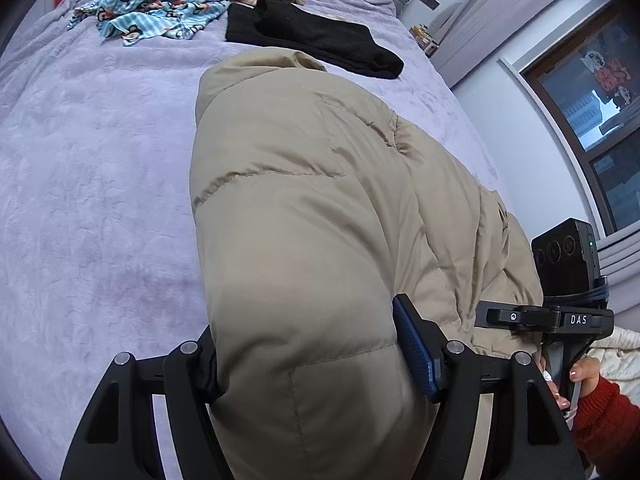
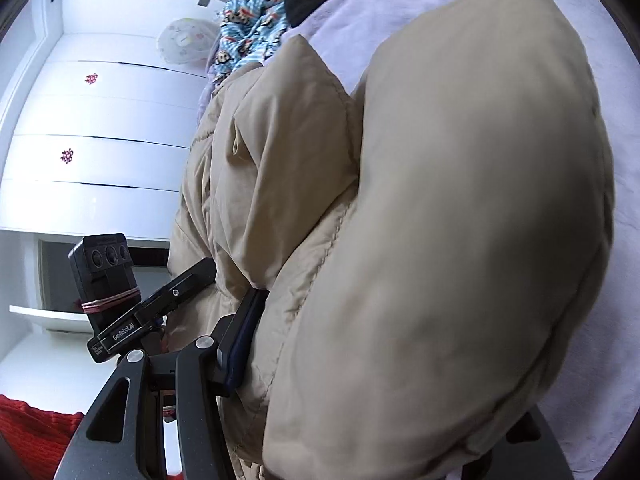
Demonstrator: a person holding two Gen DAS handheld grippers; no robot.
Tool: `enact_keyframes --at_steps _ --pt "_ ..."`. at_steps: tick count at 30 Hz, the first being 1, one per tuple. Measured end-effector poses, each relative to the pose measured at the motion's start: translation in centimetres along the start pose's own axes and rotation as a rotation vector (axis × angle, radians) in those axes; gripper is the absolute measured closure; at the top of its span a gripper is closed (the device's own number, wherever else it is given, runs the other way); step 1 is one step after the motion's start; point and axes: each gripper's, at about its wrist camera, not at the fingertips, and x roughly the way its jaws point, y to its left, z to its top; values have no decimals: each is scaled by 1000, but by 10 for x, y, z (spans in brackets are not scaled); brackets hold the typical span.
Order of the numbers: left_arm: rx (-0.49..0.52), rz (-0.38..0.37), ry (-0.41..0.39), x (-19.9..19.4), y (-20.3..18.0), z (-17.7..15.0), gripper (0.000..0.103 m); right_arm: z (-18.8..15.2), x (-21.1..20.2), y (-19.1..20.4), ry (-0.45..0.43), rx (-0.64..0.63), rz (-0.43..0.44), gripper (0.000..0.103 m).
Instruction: Fold large clothes
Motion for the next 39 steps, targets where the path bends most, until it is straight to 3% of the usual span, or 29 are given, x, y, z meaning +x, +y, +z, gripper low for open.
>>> enact_keyframes --at_steps 6,10,16,22,26,30,33,35,39 --pt "30 71 -28 -34 95 32 32 7 77 62 -37 -28 0 45" --pt "-12 124 -40 -50 162 44 32 19 143 97 -25 -48 11 45" --pt "-65 212 -24 -34 227 37 32 33 214 120 29 -68 -52 45" --pt "-61 219 -9 -13 240 21 31 46 224 103 87 -7 -172 42" --pt "-62 223 -6 -9 240 21 30 41 183 100 38 13 -277 42" --pt "-71 230 -6 -12 234 18 30 25 142 120 -54 -63 -430 43" --pt "-64 238 -6 -12 232 19 30 3 136 152 -102 -122 -382 65" --pt "-62 243 -1 -11 231 19 30 12 146 181 -103 -193 -371 69" --pt "-73 248 15 -13 232 23 29 -8 194 214 -33 -296 -361 71"
